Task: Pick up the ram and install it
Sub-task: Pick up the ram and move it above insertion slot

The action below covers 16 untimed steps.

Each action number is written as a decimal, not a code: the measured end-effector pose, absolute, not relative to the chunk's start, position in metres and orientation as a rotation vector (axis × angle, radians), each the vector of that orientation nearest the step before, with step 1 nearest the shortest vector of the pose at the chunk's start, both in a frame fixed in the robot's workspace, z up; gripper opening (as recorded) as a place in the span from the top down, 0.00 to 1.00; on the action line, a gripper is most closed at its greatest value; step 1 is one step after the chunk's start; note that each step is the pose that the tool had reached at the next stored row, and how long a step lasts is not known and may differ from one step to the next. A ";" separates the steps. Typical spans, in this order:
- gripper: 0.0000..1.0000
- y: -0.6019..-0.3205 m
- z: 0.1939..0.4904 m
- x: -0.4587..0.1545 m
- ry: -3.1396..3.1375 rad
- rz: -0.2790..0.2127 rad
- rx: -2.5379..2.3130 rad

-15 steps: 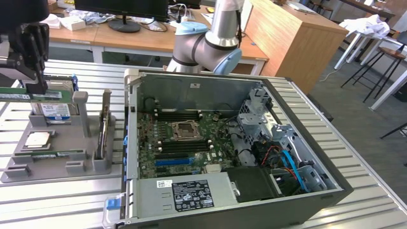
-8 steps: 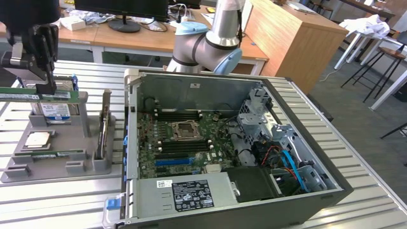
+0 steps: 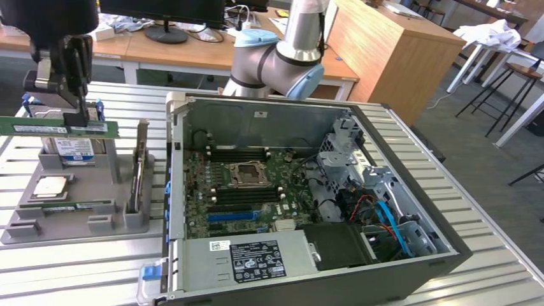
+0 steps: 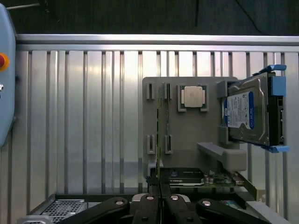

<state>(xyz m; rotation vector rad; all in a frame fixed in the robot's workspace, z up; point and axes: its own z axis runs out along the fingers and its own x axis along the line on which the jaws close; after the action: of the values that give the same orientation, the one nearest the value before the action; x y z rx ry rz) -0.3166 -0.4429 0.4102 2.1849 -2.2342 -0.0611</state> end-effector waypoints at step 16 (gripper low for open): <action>0.89 -0.443 0.410 -0.284 -2.234 -0.062 2.185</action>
<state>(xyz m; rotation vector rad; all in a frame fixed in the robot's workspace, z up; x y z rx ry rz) -0.2843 -0.4429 0.4102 2.1846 -2.2340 -0.0617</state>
